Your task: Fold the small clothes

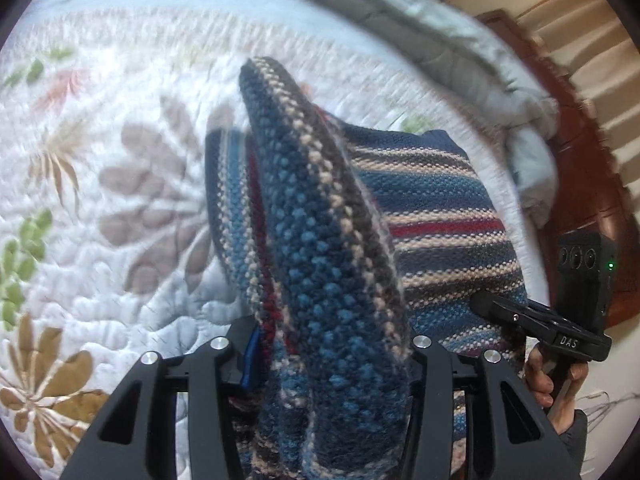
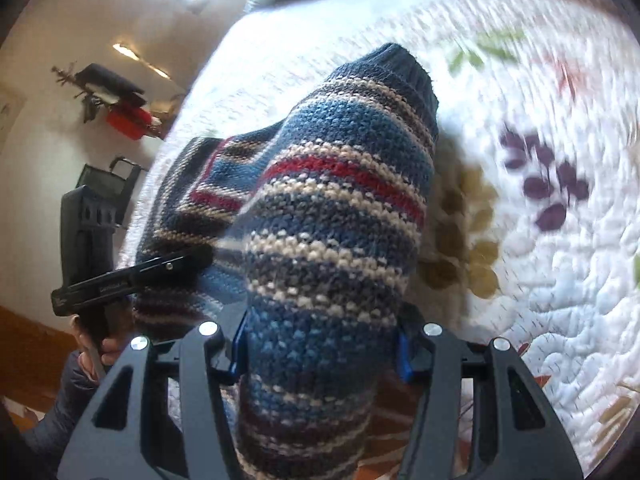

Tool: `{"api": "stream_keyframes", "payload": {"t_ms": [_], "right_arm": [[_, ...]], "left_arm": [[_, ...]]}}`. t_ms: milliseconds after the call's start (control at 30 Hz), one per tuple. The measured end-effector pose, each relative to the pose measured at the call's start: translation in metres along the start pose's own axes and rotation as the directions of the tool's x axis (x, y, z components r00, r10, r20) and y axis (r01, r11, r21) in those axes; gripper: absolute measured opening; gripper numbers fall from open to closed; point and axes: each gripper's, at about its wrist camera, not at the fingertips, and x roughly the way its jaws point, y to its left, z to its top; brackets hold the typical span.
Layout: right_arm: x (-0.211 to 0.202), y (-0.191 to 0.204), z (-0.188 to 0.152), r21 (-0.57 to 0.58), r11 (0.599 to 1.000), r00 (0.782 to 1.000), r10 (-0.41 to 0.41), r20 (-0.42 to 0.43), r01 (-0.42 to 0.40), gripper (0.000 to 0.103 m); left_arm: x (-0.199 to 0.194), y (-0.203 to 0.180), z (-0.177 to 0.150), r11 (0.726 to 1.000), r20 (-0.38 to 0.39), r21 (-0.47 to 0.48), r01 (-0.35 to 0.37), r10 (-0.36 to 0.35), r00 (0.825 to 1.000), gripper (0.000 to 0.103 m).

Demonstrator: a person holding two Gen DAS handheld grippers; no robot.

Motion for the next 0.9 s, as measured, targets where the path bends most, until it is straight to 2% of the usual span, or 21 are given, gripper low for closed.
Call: {"api": "stream_keyframes", "payload": {"t_ms": [67, 200, 367, 467, 567, 667, 800, 900], "right_arm": [[0.012, -0.017, -0.009, 0.014, 1.0, 1.0, 0.027, -0.004, -0.027, 0.056], [0.012, -0.026, -0.02, 0.005, 0.998, 0.998, 0.063, 0.032, -0.063, 0.058], [0.005, -0.015, -0.024, 0.007, 1.0, 0.999, 0.016, 0.032, -0.016, 0.067], [-0.009, -0.008, -0.028, -0.001, 1.0, 0.999, -0.022, 0.036, 0.022, 0.074], [-0.025, -0.005, -0.045, -0.018, 0.999, 0.999, -0.038, 0.032, 0.038, 0.076], [-0.035, -0.007, -0.065, -0.007, 1.0, 1.0, -0.02, 0.015, 0.02, 0.076], [-0.039, -0.006, -0.09, 0.0, 1.0, 1.0, -0.017, 0.0, 0.017, 0.076], [-0.039, -0.002, -0.102, -0.001, 1.0, 1.0, -0.008, -0.01, 0.008, 0.076]], "left_arm": [[0.013, 0.011, -0.003, 1.0, -0.014, 0.001, -0.009, 0.009, 1.0, 0.054], [0.013, 0.025, -0.012, 0.999, -0.005, 0.021, 0.025, -0.025, 1.0, 0.058], [0.012, 0.004, -0.006, 0.999, 0.003, 0.014, -0.032, 0.032, 0.999, 0.066], [-0.003, -0.01, -0.011, 0.994, 0.028, 0.036, -0.103, 0.102, 0.994, 0.07], [-0.034, -0.017, -0.034, 0.983, 0.085, 0.058, -0.176, 0.17, 0.982, 0.076], [-0.057, -0.025, -0.064, 0.977, 0.13, 0.051, -0.209, 0.201, 0.971, 0.077], [-0.067, -0.039, -0.099, 0.963, 0.173, 0.067, -0.26, 0.246, 0.954, 0.077], [-0.061, -0.049, -0.109, 0.948, 0.181, 0.088, -0.304, 0.285, 0.941, 0.077]]}}
